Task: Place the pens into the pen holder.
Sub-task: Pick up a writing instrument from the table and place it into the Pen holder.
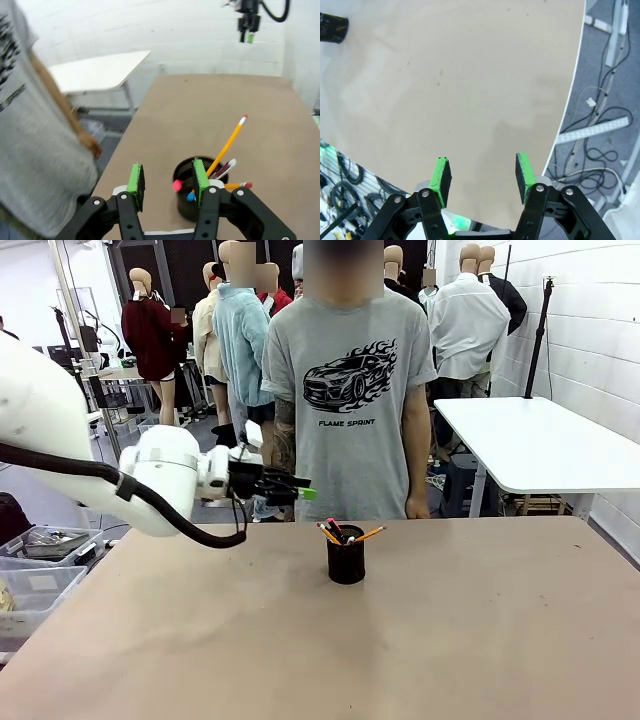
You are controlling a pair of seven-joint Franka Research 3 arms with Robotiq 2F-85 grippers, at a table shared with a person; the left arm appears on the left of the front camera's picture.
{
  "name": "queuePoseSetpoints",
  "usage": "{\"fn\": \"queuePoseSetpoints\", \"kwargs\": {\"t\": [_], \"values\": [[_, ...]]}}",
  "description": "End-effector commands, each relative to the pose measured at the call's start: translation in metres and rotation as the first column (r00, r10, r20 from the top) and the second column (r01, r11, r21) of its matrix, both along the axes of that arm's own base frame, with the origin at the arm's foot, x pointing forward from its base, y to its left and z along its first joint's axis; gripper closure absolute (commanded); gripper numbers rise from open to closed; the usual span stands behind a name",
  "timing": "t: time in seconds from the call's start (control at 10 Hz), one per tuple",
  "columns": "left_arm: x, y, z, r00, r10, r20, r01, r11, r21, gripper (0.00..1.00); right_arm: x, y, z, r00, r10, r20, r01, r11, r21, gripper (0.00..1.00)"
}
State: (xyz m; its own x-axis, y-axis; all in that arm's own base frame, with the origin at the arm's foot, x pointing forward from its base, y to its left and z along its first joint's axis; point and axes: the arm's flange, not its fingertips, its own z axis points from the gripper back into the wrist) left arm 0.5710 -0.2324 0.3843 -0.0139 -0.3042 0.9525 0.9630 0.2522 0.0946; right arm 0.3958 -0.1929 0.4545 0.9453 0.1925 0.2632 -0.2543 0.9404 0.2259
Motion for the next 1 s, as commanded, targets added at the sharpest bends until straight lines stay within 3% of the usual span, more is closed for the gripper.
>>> {"fn": "queuePoseSetpoints", "kwargs": {"t": [0.0, 0.1, 0.2, 0.3, 0.4, 0.5, 0.6, 0.8, 0.9], "values": [[-0.017, 0.035, 0.047, 0.975, 0.181, -0.131, -0.154, 0.969, 0.192, 0.48, -0.001, 0.001, -0.004, 1.000, 0.008, 0.014, -0.008, 1.000, 0.012, 0.34], [-0.024, 0.052, 0.065, 0.931, 0.314, -0.189, -0.252, 0.923, 0.293, 0.48, -0.001, 0.001, -0.004, 1.000, 0.008, 0.014, -0.008, 1.000, 0.012, 0.34], [-0.035, 0.067, 0.079, 0.882, 0.434, -0.185, -0.338, 0.854, 0.395, 0.48, -0.001, 0.001, -0.004, 1.000, 0.008, 0.014, -0.008, 1.000, 0.012, 0.34], [-0.047, 0.082, 0.091, 0.823, 0.520, -0.228, -0.357, 0.787, 0.503, 0.39, -0.001, 0.001, -0.004, 1.000, 0.008, 0.014, -0.008, 1.000, 0.012, 0.34], [-0.058, 0.093, 0.099, 0.765, 0.594, -0.250, -0.362, 0.717, 0.595, 0.22, -0.001, 0.001, -0.004, 1.000, 0.008, 0.014, -0.008, 1.000, 0.012, 0.34], [-0.069, 0.102, 0.104, 0.674, 0.700, -0.236, -0.413, 0.622, 0.666, 0.06, -0.001, 0.001, -0.004, 1.000, 0.008, 0.014, -0.008, 1.000, 0.012, 0.34], [-0.079, 0.109, 0.109, 0.588, 0.773, -0.238, -0.422, 0.544, 0.725, 0.00, -0.001, 0.001, -0.004, 1.000, 0.008, 0.014, -0.008, 1.000, 0.012, 0.34], [-0.093, 0.130, 0.128, 0.457, 0.844, -0.280, -0.398, 0.476, 0.784, 0.00, -0.001, 0.001, -0.004, 1.000, 0.008, 0.014, -0.008, 1.000, 0.012, 0.34], [-0.092, 0.133, 0.131, 0.435, 0.851, -0.294, -0.399, 0.475, 0.784, 0.00, -0.001, 0.001, -0.004, 1.000, 0.008, 0.014, -0.008, 1.000, 0.012, 0.34]]}}
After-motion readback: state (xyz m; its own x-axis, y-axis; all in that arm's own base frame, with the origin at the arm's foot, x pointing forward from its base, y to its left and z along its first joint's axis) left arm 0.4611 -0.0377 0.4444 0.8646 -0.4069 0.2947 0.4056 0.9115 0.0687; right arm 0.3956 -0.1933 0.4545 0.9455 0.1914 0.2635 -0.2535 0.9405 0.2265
